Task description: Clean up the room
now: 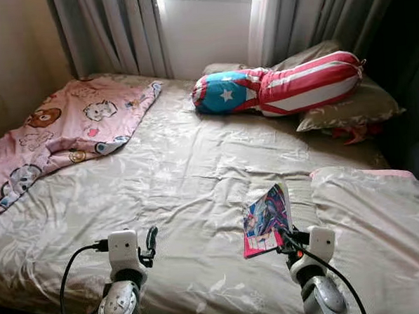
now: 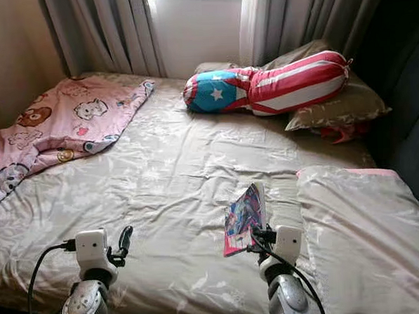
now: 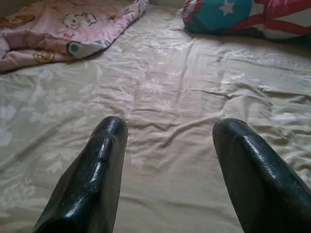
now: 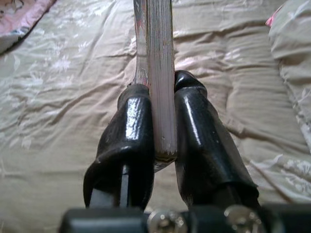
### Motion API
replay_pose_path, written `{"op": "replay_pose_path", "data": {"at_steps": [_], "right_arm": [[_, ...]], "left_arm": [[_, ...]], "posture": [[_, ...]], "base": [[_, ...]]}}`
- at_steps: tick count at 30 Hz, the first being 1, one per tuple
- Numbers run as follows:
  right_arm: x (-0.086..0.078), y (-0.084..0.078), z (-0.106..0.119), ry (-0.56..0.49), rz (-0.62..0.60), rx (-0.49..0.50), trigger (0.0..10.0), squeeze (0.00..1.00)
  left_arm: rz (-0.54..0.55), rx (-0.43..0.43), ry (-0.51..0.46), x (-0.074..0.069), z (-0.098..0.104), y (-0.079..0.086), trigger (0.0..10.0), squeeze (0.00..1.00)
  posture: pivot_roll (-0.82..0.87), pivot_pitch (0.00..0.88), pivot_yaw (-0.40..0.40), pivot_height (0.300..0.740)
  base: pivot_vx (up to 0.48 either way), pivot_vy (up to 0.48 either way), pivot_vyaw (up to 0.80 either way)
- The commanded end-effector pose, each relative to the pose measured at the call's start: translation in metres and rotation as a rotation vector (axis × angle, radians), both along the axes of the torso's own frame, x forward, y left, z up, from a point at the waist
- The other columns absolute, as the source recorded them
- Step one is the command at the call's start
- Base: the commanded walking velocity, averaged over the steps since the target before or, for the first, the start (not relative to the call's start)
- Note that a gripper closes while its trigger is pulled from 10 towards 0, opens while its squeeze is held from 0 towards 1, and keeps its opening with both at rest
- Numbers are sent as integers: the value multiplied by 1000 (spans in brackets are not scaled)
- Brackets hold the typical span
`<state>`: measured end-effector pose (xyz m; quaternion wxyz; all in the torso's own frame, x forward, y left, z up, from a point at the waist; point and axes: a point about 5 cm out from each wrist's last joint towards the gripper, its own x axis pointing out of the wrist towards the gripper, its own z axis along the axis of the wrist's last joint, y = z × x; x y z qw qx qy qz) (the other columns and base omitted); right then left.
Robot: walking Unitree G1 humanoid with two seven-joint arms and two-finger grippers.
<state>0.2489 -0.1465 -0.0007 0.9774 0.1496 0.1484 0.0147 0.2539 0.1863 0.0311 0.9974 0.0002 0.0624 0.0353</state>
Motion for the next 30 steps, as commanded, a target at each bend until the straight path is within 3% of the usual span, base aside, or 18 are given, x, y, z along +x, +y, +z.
{"op": "replay_pose_path", "data": {"at_steps": [1, 30], "right_arm": [[7, 1, 7, -28, 13, -7, 10000, 0], [7, 3, 7, -55, 17, 9, 10000, 0]], "left_arm": [[0, -12, 0, 0, 1, -2, 10000, 0], [-12, -18, 7, 0, 1, -3, 10000, 0]], "posture": [[-28, 0, -69, 662], [-28, 0, -65, 649]], "base": [[0, 0, 0], [0, 0, 0]]}}
